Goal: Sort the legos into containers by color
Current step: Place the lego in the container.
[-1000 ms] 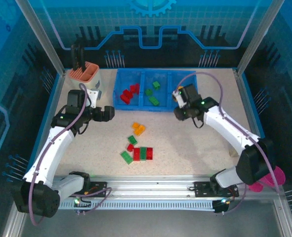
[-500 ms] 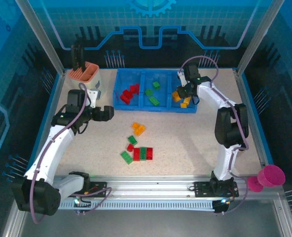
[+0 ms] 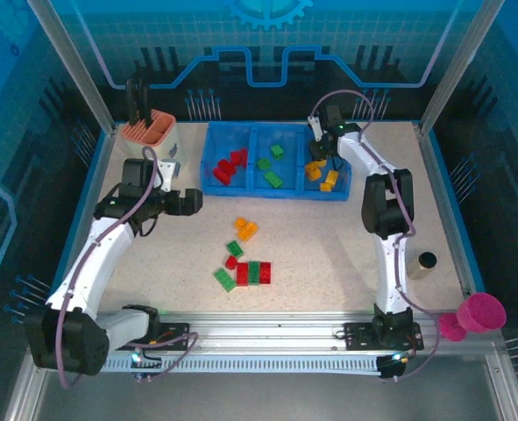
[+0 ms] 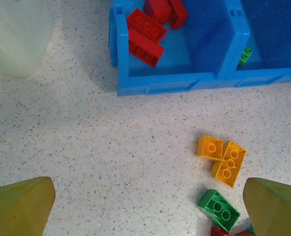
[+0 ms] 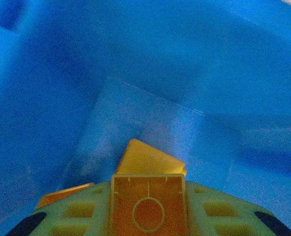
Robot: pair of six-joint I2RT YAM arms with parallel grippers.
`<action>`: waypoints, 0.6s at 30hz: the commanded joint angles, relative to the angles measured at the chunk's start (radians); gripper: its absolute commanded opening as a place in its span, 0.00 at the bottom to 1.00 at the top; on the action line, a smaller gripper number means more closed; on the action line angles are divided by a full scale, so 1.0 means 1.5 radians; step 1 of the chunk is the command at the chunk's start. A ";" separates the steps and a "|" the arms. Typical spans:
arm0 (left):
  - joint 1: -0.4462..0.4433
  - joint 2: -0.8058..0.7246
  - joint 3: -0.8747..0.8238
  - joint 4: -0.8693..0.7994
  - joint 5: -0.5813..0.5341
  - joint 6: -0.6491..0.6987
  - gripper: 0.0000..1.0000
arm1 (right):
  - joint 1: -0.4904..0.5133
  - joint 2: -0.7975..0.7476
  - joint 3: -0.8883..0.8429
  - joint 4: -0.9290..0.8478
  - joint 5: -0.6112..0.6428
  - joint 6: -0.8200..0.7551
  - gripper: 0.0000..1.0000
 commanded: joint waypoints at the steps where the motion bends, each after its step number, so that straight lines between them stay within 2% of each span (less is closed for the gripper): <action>1: 0.008 0.005 0.014 -0.014 0.019 0.008 0.99 | 0.001 0.024 0.027 -0.019 0.064 -0.025 0.31; 7: 0.009 0.008 0.015 -0.015 0.024 0.007 0.99 | 0.000 0.028 0.025 -0.010 0.094 -0.034 0.35; 14: 0.009 0.007 0.016 -0.015 0.029 0.008 0.99 | 0.001 0.019 0.023 -0.010 0.097 -0.035 0.49; 18: 0.009 0.001 0.017 -0.015 0.032 0.006 0.99 | 0.001 -0.009 0.019 -0.016 0.089 -0.032 0.51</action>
